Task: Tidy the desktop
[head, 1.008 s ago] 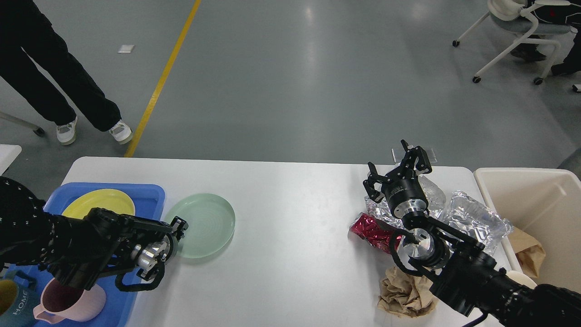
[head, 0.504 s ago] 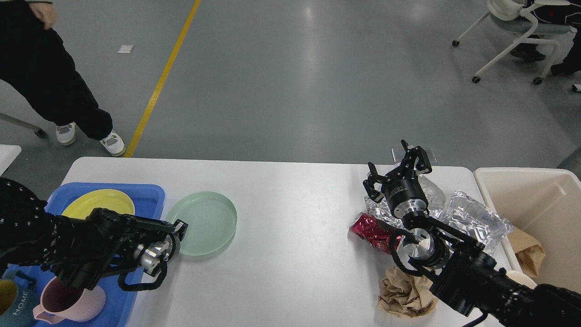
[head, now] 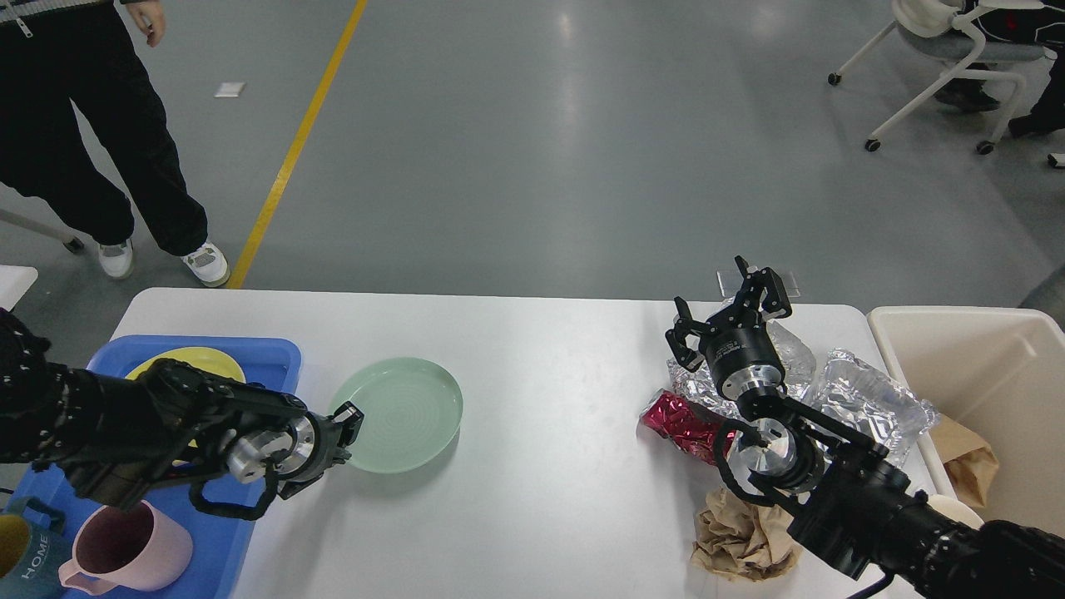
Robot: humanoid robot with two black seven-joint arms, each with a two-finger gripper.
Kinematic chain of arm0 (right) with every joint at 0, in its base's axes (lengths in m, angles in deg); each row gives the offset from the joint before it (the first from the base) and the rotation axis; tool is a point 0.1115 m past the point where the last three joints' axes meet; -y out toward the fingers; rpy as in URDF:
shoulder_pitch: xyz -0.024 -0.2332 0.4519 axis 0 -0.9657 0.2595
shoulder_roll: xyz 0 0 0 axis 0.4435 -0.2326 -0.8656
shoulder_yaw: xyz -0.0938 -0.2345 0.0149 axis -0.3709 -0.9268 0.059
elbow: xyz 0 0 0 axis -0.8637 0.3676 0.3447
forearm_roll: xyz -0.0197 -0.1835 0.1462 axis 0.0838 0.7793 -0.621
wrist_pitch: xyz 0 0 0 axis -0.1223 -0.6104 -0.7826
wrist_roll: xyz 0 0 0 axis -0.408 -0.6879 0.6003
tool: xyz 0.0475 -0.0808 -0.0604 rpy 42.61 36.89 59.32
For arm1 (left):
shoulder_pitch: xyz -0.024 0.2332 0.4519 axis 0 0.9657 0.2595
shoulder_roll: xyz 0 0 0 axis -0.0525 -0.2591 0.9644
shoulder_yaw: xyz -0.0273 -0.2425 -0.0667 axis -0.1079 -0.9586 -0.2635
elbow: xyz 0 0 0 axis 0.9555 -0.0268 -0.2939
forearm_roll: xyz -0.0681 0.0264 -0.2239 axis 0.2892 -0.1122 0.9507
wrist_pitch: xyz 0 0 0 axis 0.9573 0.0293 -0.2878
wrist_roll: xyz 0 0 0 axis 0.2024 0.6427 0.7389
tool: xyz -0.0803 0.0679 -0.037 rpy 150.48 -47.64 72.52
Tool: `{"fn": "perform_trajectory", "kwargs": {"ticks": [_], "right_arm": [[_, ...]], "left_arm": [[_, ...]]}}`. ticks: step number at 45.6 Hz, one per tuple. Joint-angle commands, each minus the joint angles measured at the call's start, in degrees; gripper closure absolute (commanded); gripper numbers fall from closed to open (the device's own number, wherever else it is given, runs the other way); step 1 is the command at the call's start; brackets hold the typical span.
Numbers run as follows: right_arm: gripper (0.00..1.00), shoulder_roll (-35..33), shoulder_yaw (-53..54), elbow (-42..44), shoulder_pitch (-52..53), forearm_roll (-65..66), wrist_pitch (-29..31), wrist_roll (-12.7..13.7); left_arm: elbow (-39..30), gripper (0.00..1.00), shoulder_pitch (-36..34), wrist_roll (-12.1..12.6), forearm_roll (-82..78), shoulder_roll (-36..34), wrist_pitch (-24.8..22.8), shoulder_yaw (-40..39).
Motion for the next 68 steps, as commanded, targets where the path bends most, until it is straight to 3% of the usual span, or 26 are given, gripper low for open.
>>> {"fn": "perform_trajectory", "kwargs": {"ticks": [1,7,13,17,21,27,33,40,49,58,68], "right_arm": [[0.0,0.0,0.0,0.0,0.0,0.0,0.0,0.0],[0.0,0.0,0.0,0.0,0.0,0.0,0.0,0.0],[0.0,0.0,0.0,0.0,0.0,0.0,0.0,0.0],[0.0,0.0,0.0,0.0,0.0,0.0,0.0,0.0],[0.0,0.0,0.0,0.0,0.0,0.0,0.0,0.0],[0.0,0.0,0.0,0.0,0.0,0.0,0.0,0.0],[0.0,0.0,0.0,0.0,0.0,0.0,0.0,0.0],[0.0,0.0,0.0,0.0,0.0,0.0,0.0,0.0],[0.0,0.0,0.0,0.0,0.0,0.0,0.0,0.0],[0.0,0.0,0.0,0.0,0.0,0.0,0.0,0.0],[0.0,0.0,0.0,0.0,0.0,0.0,0.0,0.0]], "left_arm": [[-3.98,1.0,-7.24,0.24,-6.36,-6.02,-13.14,3.14],[-4.87,1.0,-17.95,2.61,-13.74,-12.97,-32.11,9.21],[-3.99,1.0,-29.38,3.05,-20.94,-23.77,-51.28,10.97],[-3.38,1.0,-35.36,3.23,-27.62,-30.72,-59.38,10.18],[-2.94,1.0,-38.01,3.32,-33.95,-34.42,-60.8,10.18],[0.92,1.0,-35.39,3.32,-37.66,-35.39,-56.6,11.32],[5.15,1.0,-21.95,3.14,-37.48,-34.69,-42.29,10.71],[6.29,1.0,-12.18,2.62,-36.51,-34.16,-23.74,10.27],[6.64,0.99,-2.69,3.06,-36.43,-31.17,-10.19,4.83],[8.66,0.99,4.08,3.23,-36.43,-29.07,-2.71,-2.38],[13.5,0.97,9.45,3.23,-36.43,-24.85,-2.0,-4.41]]}}
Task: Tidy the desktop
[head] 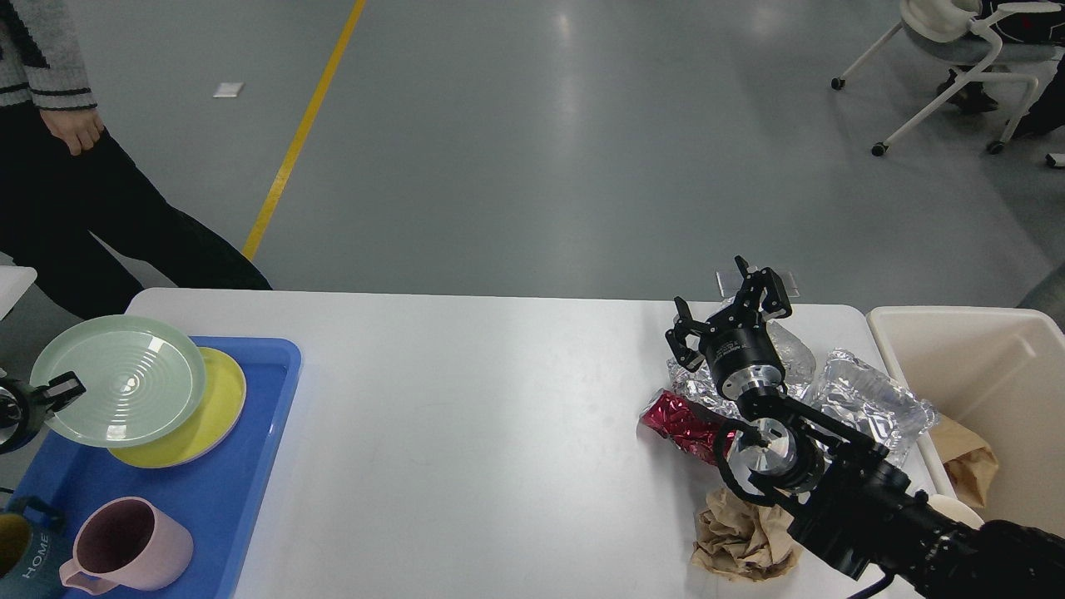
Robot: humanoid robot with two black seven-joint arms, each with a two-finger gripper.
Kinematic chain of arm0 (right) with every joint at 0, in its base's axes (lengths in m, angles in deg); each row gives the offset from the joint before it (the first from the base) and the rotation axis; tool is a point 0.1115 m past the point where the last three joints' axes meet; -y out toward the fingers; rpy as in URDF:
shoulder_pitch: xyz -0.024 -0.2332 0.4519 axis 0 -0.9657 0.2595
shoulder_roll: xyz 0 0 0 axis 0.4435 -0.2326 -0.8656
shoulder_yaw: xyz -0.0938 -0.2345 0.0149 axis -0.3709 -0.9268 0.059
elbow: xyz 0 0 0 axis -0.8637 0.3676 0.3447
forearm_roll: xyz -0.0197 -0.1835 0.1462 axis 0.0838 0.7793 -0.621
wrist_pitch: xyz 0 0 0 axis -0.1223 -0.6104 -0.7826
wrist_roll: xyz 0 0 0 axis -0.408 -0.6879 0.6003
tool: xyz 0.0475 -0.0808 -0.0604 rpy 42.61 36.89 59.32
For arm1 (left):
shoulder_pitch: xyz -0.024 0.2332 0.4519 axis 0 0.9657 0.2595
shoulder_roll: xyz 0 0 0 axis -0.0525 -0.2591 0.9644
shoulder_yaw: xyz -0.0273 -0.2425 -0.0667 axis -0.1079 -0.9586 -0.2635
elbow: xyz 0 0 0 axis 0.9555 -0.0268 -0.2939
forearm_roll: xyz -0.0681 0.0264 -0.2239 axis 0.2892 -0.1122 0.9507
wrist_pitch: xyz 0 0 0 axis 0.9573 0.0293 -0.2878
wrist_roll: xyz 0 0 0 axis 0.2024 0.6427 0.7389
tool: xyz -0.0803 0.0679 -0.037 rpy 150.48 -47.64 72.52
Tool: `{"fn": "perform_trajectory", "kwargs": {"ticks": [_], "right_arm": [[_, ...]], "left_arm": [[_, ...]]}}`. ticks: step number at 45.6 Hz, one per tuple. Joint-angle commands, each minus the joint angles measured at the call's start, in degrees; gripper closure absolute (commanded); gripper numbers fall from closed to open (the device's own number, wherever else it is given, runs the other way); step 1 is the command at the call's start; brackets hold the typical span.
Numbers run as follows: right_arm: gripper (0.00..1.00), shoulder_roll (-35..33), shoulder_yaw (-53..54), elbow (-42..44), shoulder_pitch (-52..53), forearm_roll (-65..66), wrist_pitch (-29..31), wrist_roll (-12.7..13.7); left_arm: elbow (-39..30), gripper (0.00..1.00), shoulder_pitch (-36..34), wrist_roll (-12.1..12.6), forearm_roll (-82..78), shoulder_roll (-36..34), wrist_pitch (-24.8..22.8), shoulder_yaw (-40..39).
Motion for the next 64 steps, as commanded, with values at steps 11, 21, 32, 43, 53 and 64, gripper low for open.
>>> {"fn": "perform_trajectory", "kwargs": {"ticks": [11,21,32,43,53,64], "right_arm": [[0.0,0.0,0.0,0.0,0.0,0.0,0.0,0.0],[0.0,0.0,0.0,0.0,0.0,0.0,0.0,0.0],[0.0,0.0,0.0,0.0,0.0,0.0,0.0,0.0],[0.0,0.0,0.0,0.0,0.0,0.0,0.0,0.0],[0.0,0.0,0.0,0.0,0.0,0.0,0.0,0.0],[0.0,0.0,0.0,0.0,0.0,0.0,0.0,0.0]], "left_arm": [[2.21,0.94,2.62,-0.64,0.0,2.25,0.56,-1.0],[2.21,0.9,4.37,-0.55,2.64,3.39,3.2,-4.34],[2.21,0.66,4.29,-0.9,2.99,4.09,5.13,-4.52],[1.77,0.17,3.67,-0.46,6.32,3.48,4.96,-5.39],[1.77,0.03,2.97,-0.2,7.74,1.28,4.17,-9.61],[1.6,0.03,2.26,-0.9,7.56,1.02,3.47,-9.79]]}}
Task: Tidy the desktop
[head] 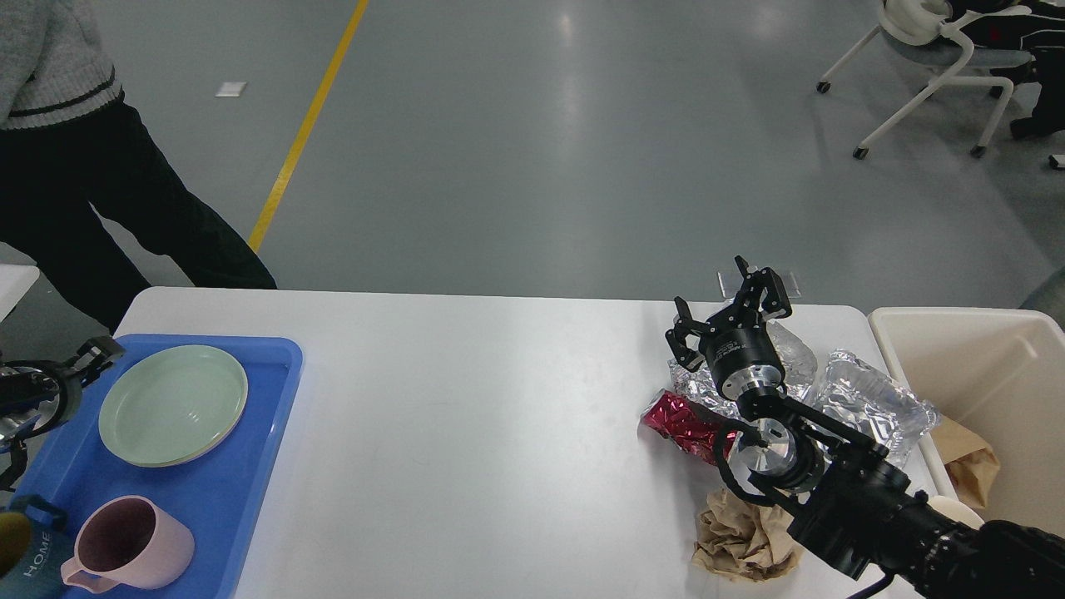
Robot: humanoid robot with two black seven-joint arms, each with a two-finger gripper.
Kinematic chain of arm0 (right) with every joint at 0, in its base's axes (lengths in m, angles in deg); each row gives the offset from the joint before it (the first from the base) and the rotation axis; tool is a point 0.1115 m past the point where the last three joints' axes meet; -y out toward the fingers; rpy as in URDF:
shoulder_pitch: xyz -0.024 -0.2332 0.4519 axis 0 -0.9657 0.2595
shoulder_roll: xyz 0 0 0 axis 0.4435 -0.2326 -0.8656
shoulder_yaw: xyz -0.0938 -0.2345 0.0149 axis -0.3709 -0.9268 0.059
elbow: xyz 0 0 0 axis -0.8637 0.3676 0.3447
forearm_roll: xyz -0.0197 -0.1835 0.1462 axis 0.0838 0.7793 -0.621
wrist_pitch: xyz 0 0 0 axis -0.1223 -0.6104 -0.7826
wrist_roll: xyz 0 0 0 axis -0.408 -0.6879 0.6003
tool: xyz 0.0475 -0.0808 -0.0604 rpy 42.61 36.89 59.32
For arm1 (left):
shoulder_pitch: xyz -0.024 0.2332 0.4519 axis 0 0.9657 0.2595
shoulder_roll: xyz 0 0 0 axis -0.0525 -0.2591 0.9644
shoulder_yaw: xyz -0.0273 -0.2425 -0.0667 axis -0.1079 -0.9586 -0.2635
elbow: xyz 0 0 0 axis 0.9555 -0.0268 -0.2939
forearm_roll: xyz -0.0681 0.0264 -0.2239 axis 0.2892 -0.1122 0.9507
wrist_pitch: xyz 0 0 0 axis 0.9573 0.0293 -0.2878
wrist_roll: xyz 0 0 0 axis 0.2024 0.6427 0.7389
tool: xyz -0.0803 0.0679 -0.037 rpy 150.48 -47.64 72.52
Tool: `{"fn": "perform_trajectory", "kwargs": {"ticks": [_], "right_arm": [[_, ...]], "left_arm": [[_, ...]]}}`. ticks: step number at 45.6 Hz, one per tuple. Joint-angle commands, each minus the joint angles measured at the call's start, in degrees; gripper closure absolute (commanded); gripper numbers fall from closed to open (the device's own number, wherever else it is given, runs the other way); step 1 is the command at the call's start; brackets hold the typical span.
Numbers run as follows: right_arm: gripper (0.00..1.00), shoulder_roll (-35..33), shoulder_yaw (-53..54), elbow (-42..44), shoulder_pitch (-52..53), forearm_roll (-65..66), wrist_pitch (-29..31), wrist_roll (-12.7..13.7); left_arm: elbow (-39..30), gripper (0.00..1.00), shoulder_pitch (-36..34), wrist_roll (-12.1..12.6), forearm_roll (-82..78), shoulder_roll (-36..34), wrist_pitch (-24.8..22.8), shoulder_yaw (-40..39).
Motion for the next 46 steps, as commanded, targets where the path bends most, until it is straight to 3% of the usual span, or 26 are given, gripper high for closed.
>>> {"fn": "perform_trajectory", "kwargs": {"ticks": [1,23,34,46], "right_arm": [[0.0,0.0,0.0,0.0,0.0,0.0,0.0,0.0],[0.0,0.0,0.0,0.0,0.0,0.0,0.0,0.0],[0.0,0.0,0.0,0.0,0.0,0.0,0.0,0.0],[0.0,0.0,0.0,0.0,0.0,0.0,0.0,0.0]], "left_arm": [[-0.1,0.03,-0.19,-0.72,-0.07,-0.3,-0.42,-0.05],[0.6,0.03,-1.86,-1.6,0.8,-2.5,0.1,-2.85],[5.17,0.03,1.21,-1.16,12.13,-1.89,0.1,-18.76],[11.41,0.03,8.24,-1.87,18.03,2.94,0.1,-44.5]]}}
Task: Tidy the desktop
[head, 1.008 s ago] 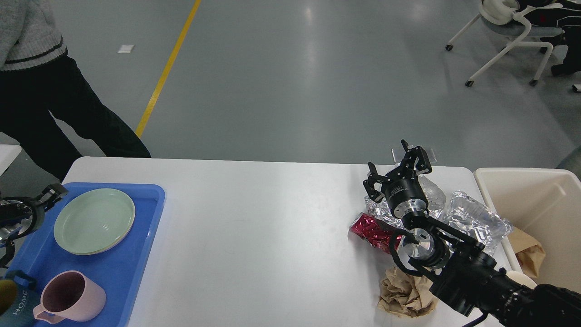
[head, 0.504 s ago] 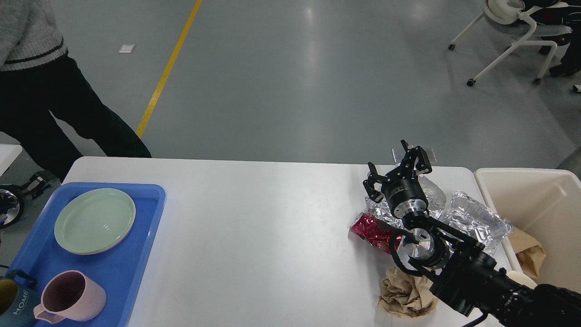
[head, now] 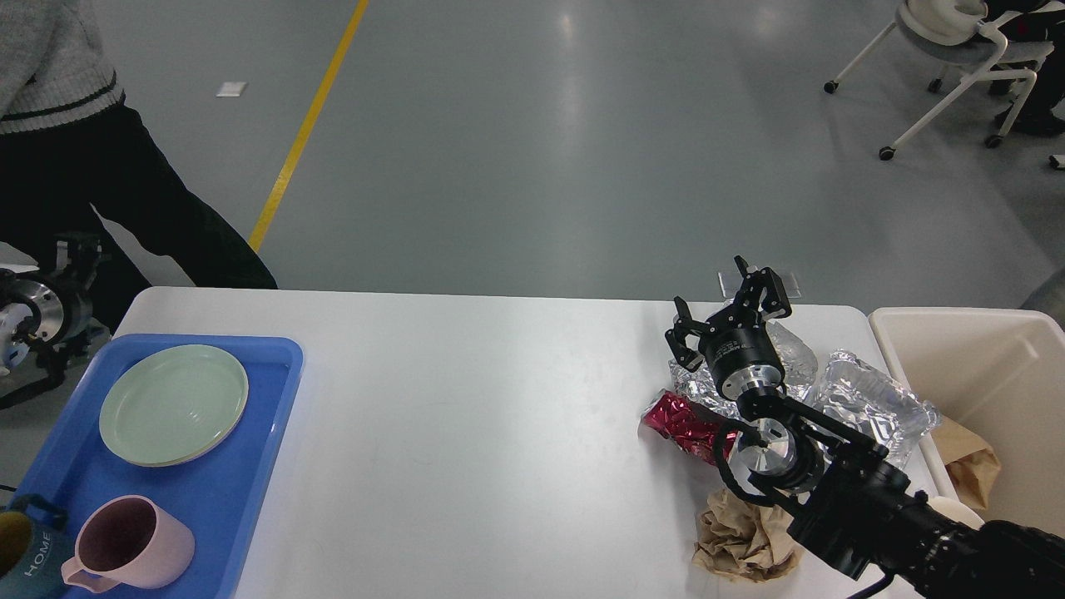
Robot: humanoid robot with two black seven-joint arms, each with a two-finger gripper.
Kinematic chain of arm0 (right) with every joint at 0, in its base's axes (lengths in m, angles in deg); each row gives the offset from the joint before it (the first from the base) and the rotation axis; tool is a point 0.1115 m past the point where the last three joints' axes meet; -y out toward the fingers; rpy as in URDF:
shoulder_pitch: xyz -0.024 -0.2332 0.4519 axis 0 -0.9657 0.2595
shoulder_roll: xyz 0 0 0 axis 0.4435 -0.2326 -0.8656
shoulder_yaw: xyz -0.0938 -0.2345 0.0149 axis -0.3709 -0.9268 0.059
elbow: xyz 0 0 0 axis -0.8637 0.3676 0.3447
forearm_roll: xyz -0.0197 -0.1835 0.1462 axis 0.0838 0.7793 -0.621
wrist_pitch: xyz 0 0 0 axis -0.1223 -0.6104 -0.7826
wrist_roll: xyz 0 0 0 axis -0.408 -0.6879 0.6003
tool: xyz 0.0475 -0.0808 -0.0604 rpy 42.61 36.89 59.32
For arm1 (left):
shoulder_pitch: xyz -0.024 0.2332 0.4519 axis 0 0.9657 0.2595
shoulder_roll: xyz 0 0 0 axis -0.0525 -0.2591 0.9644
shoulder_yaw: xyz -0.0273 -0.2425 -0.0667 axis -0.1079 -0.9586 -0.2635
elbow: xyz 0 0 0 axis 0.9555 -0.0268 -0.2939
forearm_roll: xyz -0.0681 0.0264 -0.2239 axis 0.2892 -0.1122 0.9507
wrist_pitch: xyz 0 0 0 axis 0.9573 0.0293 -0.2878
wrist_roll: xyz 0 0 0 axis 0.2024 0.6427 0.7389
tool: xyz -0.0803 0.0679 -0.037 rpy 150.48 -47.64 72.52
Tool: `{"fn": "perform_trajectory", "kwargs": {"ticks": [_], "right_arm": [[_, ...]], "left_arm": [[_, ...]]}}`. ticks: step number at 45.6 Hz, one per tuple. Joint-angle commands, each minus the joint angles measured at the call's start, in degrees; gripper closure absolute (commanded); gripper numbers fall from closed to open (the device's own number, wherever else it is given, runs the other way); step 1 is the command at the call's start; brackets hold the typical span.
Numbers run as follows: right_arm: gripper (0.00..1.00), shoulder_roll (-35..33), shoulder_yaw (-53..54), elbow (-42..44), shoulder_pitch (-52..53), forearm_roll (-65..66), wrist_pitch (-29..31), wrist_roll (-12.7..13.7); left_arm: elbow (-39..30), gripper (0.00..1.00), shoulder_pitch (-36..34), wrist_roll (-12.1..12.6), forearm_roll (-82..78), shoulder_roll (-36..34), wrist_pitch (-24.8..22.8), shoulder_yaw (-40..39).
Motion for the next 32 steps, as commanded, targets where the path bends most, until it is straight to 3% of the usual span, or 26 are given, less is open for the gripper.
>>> {"fn": "perform_trajectory", "kwargs": {"ticks": [1,5,17,19,20,25,32], "right_arm": [[0.0,0.0,0.0,0.0,0.0,0.0,0.0,0.0],[0.0,0.0,0.0,0.0,0.0,0.0,0.0,0.0],[0.0,0.0,0.0,0.0,0.0,0.0,0.0,0.0],[0.0,0.0,0.0,0.0,0.0,0.0,0.0,0.0],[0.0,0.0,0.0,0.0,0.0,0.0,0.0,0.0],[0.0,0.0,0.0,0.0,0.0,0.0,0.0,0.0],[0.0,0.0,0.0,0.0,0.0,0.0,0.0,0.0]], "left_arm": [[3.83,0.03,3.53,-0.09,0.5,2.79,0.07,-12.55],[5.16,0.03,6.16,-0.18,-0.02,4.2,0.07,-16.96],[5.42,0.03,11.0,-0.53,0.15,6.39,0.07,-18.28],[5.51,0.03,11.35,-1.31,0.15,6.83,0.24,-19.07],[5.68,0.03,11.96,-2.97,0.67,6.92,0.16,-20.21],[6.04,0.03,14.51,-6.67,0.42,7.54,0.16,-24.34],[7.09,0.03,16.45,-6.94,0.68,8.85,0.33,-29.97]]}}
